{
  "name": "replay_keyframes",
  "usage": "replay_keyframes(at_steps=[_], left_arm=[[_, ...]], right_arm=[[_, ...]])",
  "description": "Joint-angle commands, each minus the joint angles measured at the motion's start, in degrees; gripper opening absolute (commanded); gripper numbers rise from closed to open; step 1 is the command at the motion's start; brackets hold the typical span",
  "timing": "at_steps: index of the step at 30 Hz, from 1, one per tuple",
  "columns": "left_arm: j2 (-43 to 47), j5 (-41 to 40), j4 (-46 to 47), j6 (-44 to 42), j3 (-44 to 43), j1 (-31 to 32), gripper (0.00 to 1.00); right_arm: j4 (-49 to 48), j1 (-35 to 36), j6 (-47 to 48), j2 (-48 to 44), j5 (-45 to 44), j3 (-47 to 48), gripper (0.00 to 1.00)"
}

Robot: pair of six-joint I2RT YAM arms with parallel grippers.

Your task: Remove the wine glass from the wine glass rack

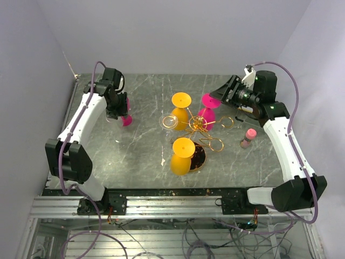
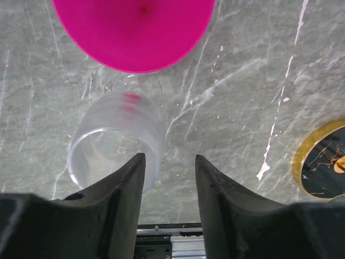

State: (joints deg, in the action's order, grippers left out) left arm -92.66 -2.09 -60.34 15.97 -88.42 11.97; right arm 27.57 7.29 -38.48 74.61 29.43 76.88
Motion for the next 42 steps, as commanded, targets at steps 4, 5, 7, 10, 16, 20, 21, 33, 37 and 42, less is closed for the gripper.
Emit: replay_keyframes(at_steps=[4,5,7,10,16,20,21,33,37,42], left_arm=[[6.51,-0.45,0.07,0.26,-4.79,-0.37,0.74],[7.23,-0.09,-0.14,0.39,-5.29,-0.37,0.76],[8.68,0.38,-0.72,0.71,-6.48,-0.37,0.81],[10.57,0.94,-1.54,0.82,-7.9,-0.37,0.84],[15.94,3.73,-0.92,1.75,-10.27,-0.37,0.91],[19.13,7.9,1.21,2.5,-9.76,-0.37,0.92],[19.72,8.89,1.5,2.69,-9.61,-0.37,0.92],[23.35,12.38,4.05,4.34,-7.94,-0.37,0.92],[23.64,12.13,3.69,3.97,-7.86,-0.37,0.93],[24.05,10.87,2.89,3.24,-8.72,-0.37,0.94]], right_arm=[[1.73,-0.3,1.94,-1.96,-0.21,-1.38,0.48],[1.92,-0.29,2.12,-2.08,-0.17,-1.46,0.47],[2.5,-0.26,2.42,-2.52,-0.48,-1.62,0.45],[2.57,-0.26,2.43,-3.09,-0.66,-2.48,0.37],[5.91,-0.26,3.85,-4.0,-4.1,-1.49,0.26],[5.89,-0.27,3.5,-5.08,-3.76,-1.47,0.1],[6.69,-0.25,3.43,-4.93,-4.18,-0.83,0.09],[-1.11,-0.26,-14.93,-9.64,-1.6,-6.21,0.0],[-7.41,-0.3,-25.39,-10.86,2.33,-9.68,0.0],[-10.62,-0.26,-32.15,-12.35,5.57,-12.4,0.0]])
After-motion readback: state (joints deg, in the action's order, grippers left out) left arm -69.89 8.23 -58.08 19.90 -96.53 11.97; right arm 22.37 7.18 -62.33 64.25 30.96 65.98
